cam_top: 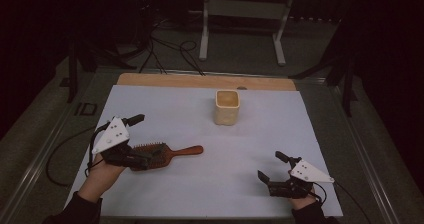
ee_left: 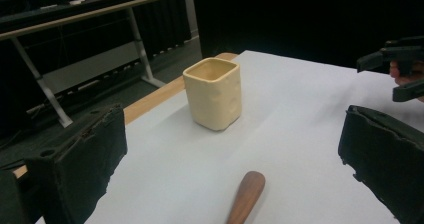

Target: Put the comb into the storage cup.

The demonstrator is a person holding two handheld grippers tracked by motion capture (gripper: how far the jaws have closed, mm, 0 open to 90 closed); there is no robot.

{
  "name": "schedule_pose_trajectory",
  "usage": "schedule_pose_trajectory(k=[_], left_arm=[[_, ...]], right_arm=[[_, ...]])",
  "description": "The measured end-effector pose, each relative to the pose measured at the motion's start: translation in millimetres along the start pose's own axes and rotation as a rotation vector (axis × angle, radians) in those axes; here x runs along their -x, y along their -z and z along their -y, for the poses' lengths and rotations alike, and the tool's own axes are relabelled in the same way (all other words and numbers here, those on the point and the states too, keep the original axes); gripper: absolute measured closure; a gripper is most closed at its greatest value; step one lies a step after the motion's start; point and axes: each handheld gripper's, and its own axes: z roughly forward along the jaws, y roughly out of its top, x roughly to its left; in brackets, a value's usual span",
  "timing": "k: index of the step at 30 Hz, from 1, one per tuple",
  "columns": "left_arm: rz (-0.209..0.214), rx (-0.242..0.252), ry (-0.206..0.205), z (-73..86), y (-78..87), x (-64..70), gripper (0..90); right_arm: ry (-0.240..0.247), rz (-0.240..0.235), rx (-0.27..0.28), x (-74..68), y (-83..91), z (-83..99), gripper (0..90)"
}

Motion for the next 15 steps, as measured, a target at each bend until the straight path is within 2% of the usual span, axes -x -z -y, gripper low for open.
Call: schedule_pose_trajectory(k=[2, 3, 4, 5, 7, 10, 15], left_arm=[[0.01, -0.007, 0.022, -2.6, -4.8, -1.2, 0.1], [0.01, -0.007, 0.022, -2.6, -4.8, -1.2, 0.0], [0.035, -0.005, 0.019, -4.0, -9.7, -1.2, 0.0], [0.031, -0.001, 0.016, -4.7, -12.7, -0.6, 0.0], [0.052, -0.012, 0.026, -6.2, -19.8, -0.6, 0.0], [0.081, -0.028, 0.018, -7.6, -31.5, 1.8, 0.1], [0.109, -0.056, 0.024, -7.8, -53.6, 6.7, 0.2]], right_arm=[[0.0, -0.002, 0.003, 0.2, -0.2, 0.0, 9.3], [0.0, -0.003, 0.003, 0.1, -0.2, -0.1, 9.2], [-0.002, -0.004, 0.002, 0.0, -0.1, -0.2, 9.2], [0.001, -0.003, 0.001, -0.1, -0.1, 0.0, 9.2], [-0.003, -0.004, 0.004, 0.2, -0.4, 0.0, 9.3], [0.002, -0.007, 0.003, 0.4, -0.3, -0.1, 9.3], [0.001, -0.007, 0.001, 0.1, -0.7, -0.3, 9.3]])
